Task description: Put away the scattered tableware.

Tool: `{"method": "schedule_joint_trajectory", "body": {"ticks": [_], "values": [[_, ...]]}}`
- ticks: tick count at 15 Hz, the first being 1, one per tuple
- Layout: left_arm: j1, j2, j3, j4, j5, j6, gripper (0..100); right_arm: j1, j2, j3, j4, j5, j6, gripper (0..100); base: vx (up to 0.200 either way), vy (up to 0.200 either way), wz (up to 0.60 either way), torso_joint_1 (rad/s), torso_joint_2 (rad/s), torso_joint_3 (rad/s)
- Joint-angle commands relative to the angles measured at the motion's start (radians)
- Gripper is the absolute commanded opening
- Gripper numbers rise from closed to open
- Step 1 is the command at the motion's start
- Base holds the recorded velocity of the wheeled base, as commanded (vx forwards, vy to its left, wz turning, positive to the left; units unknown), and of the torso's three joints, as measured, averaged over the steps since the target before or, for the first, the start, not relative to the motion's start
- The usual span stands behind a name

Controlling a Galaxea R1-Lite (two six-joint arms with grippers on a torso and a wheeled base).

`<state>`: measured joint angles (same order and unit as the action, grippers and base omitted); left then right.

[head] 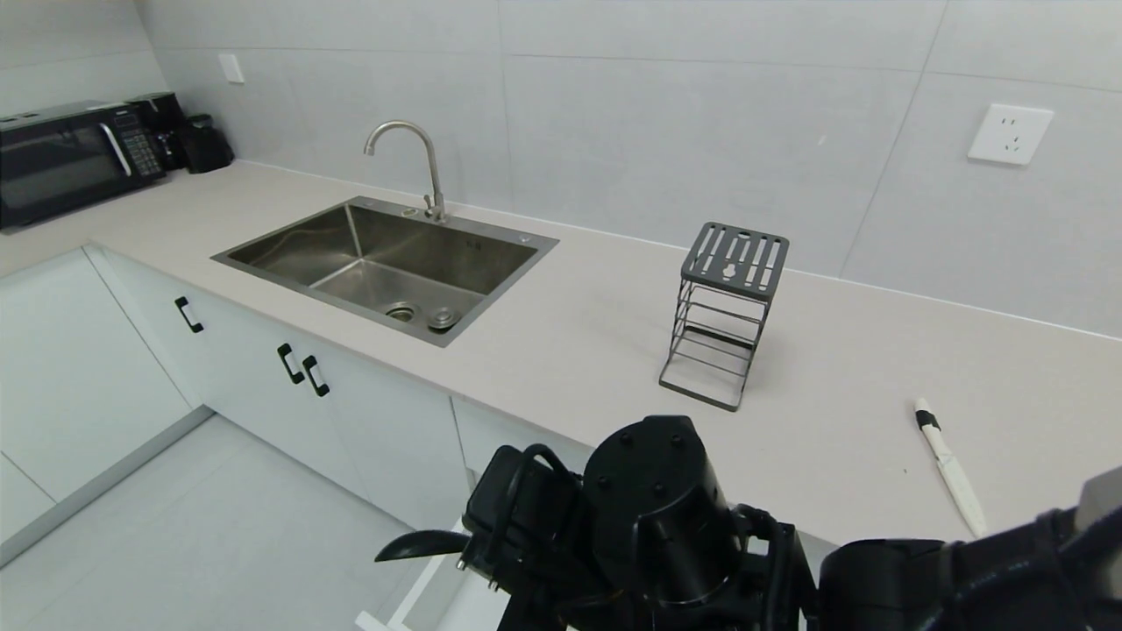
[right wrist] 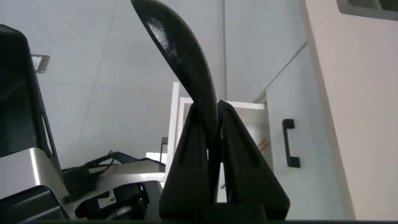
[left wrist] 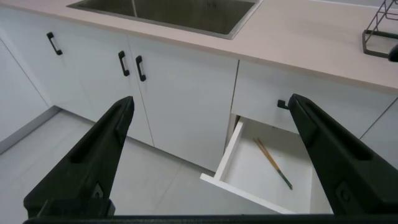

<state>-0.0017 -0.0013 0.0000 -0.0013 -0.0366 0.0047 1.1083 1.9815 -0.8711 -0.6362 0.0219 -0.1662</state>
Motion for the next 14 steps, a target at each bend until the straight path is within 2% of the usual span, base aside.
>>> {"method": "schedule_joint_trajectory", "body": {"ticks": [1,4,5,6,8,10,14], "values": [[0.0,0.001,0.0,0.0,0.0,0.0,100,-0.002,0.019,-0.02,-0.002,0.001,0.001,0,0.0,0.0,0.0,-0.134,0.29,0.129],[0.0,0.001,0.0,0.0,0.0,0.0,100,-0.016,0.019,-0.031,0.009,-0.042,0.008,0,0.0,0.0,0.0,-0.038,0.08,0.038],[0.0,0.001,0.0,0.0,0.0,0.0,100,-0.018,0.017,-0.043,0.013,-0.082,0.011,0,0.0,0.0,0.0,-0.115,0.27,0.119],[0.0,0.001,0.0,0.0,0.0,0.0,100,-0.018,0.014,-0.086,0.07,-0.172,0.017,0,0.0,0.0,0.0,-0.11,0.23,0.119],[0.0,0.001,0.0,0.0,0.001,0.0,100,-0.016,0.008,-0.126,0.173,-0.252,0.042,0,0.0,0.0,0.0,-0.046,0.1,0.051],[0.0,0.001,0.0,0.0,0.0,0.0,100,-0.015,0.0,-0.137,0.188,-0.293,0.043,0,0.0,0.0,0.0,-0.134,0.28,0.137],[0.0,0.001,0.0,0.0,0.0,0.0,100,-0.001,-0.001,-0.091,0.207,-0.292,0.053,0,0.0,0.0,0.0,-0.083,0.18,0.085]]}}
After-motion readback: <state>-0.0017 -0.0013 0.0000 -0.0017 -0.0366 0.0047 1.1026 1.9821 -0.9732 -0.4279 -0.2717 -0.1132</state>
